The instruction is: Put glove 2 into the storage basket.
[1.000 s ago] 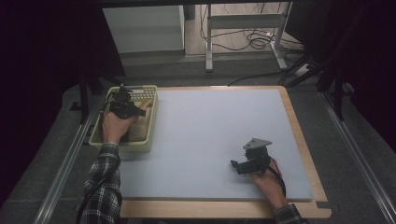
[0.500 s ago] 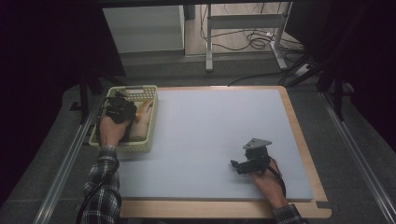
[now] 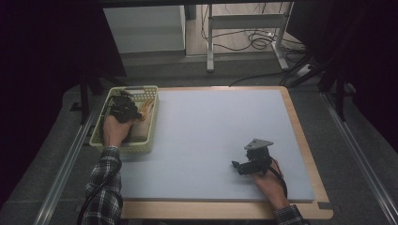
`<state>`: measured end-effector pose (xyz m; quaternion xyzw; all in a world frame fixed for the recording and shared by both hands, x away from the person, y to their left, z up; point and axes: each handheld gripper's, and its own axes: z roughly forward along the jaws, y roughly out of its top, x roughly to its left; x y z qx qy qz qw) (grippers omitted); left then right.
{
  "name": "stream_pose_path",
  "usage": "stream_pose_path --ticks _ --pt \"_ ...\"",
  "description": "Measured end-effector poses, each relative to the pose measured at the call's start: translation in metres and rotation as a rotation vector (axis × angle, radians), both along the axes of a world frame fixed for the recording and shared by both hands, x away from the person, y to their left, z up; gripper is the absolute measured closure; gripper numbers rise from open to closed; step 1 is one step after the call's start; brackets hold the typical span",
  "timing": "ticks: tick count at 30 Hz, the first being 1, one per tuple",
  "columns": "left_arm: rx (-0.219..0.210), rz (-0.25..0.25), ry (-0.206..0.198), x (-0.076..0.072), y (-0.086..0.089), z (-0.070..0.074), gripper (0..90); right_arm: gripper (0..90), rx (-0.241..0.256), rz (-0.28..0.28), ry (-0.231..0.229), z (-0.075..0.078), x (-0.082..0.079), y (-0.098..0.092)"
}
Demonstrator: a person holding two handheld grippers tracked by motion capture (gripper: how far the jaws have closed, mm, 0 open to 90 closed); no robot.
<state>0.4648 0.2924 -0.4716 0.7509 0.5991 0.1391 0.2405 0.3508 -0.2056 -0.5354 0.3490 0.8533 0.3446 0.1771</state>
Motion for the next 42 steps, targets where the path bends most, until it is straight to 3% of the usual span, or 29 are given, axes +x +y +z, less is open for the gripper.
stream_pose_path --ticks 4,13,17,27,42 --pt "-0.009 -0.005 -0.027 -0.005 0.002 0.004 42.1 6.1 0.000 0.000 0.000 0.000 0.000 0.000" --pt "-0.071 -0.033 -0.122 -0.019 0.001 0.014 22.2 6.1 -0.001 0.000 -0.002 0.000 0.000 0.000" --pt "-0.095 -0.048 -0.136 -0.024 0.002 0.016 15.3 6.1 -0.001 0.000 -0.002 0.000 0.000 0.000" --pt "-0.120 -0.082 -0.165 -0.039 0.006 0.019 6.4 6.2 -0.004 0.000 -0.005 0.000 -0.001 0.000" --pt "-0.122 -0.150 -0.190 -0.060 -0.002 0.022 2.0 6.1 -0.006 0.001 -0.006 0.000 -0.001 0.000"
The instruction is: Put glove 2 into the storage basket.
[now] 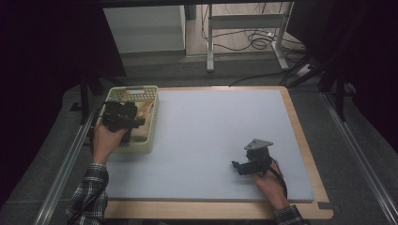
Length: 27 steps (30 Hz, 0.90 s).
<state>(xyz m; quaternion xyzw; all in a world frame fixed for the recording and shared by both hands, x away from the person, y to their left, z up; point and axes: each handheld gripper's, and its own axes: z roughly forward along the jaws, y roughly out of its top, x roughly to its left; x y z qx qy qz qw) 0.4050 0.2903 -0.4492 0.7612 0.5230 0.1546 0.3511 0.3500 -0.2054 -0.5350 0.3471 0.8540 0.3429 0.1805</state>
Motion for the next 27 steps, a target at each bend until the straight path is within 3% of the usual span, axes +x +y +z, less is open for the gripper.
stream_pose_path --ticks 11,27 --pt "-0.022 -0.045 -0.021 -0.014 -0.008 0.003 1.0 6.1 0.000 0.000 0.000 0.000 0.000 0.000" --pt "-0.005 -0.160 -0.076 -0.030 -0.049 0.006 1.1 6.1 0.000 -0.003 0.003 0.000 0.000 0.000"
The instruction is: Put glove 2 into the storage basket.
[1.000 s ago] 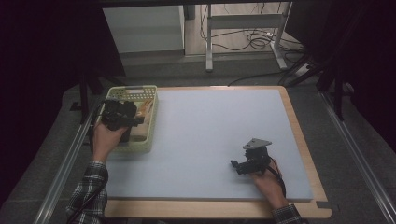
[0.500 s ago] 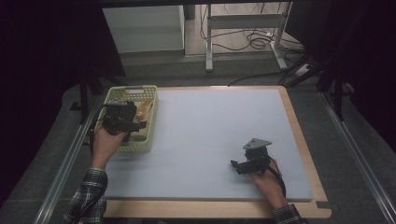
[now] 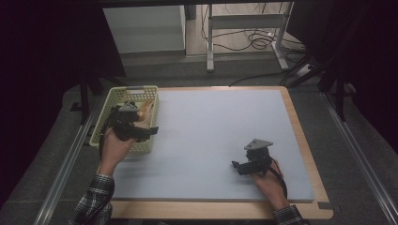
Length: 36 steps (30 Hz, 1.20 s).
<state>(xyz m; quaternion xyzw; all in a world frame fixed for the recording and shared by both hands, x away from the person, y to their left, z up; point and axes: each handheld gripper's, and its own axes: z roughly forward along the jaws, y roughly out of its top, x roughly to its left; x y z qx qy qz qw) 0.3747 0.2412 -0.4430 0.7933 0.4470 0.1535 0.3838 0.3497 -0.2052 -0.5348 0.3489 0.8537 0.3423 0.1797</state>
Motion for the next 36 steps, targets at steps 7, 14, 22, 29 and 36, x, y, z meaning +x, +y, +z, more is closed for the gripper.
stream_pose_path --ticks 7,14,22,29,36 --pt "0.000 -0.052 -0.017 -0.007 -0.020 -0.001 1.1 6.1 -0.001 0.000 -0.001 0.000 0.000 0.000" --pt "-0.005 -0.111 -0.040 -0.016 -0.041 -0.002 1.2 6.1 -0.001 0.001 -0.002 0.000 0.000 0.000" --pt "-0.009 -0.182 -0.054 -0.030 -0.067 -0.008 1.2 6.1 -0.002 0.001 -0.003 0.000 0.000 0.000" --pt "-0.025 -0.219 -0.061 -0.042 -0.081 -0.022 1.3 6.1 -0.002 0.001 -0.002 0.000 0.000 0.000" --pt "-0.004 -0.235 -0.055 -0.052 -0.090 -0.044 1.3 6.2 -0.001 0.001 -0.002 0.000 0.000 0.000"
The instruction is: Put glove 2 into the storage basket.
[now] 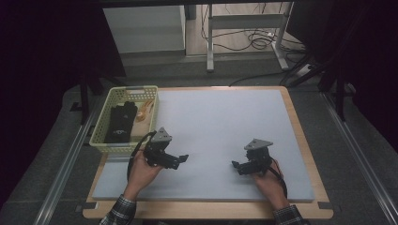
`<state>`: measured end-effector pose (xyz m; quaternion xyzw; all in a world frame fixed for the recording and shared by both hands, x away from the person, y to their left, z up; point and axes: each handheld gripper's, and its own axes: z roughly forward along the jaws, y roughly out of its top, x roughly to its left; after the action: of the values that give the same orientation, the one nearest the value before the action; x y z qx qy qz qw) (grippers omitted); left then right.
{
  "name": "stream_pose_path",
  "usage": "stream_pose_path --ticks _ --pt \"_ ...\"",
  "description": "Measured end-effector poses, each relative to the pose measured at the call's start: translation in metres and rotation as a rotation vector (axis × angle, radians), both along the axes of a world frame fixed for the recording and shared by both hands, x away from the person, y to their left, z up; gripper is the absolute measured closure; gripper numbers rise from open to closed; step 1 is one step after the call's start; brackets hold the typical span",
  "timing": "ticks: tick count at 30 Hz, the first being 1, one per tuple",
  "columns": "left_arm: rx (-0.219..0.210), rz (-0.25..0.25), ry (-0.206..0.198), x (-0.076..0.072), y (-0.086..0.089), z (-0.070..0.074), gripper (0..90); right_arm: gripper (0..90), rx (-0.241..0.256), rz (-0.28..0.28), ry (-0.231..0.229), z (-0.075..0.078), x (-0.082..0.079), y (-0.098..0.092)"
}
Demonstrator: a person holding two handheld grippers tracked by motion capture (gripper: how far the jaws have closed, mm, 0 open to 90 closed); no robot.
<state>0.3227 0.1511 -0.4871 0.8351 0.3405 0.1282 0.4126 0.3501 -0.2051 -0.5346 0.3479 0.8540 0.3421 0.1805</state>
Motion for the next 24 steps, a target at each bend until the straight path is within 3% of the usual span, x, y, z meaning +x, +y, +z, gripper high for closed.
stream_pose_path --ticks 9,19,24 --pt "0.010 -0.001 0.043 -0.007 0.002 -0.032 1.2 6.1 0.002 -0.001 0.002 0.000 0.000 0.000" --pt "0.146 0.004 0.081 -0.008 -0.004 -0.056 0.8 6.1 0.000 0.000 -0.001 0.000 0.000 0.000" --pt "0.116 0.013 0.075 -0.009 -0.003 -0.062 0.0 6.1 0.002 0.000 0.001 0.000 0.000 0.000"
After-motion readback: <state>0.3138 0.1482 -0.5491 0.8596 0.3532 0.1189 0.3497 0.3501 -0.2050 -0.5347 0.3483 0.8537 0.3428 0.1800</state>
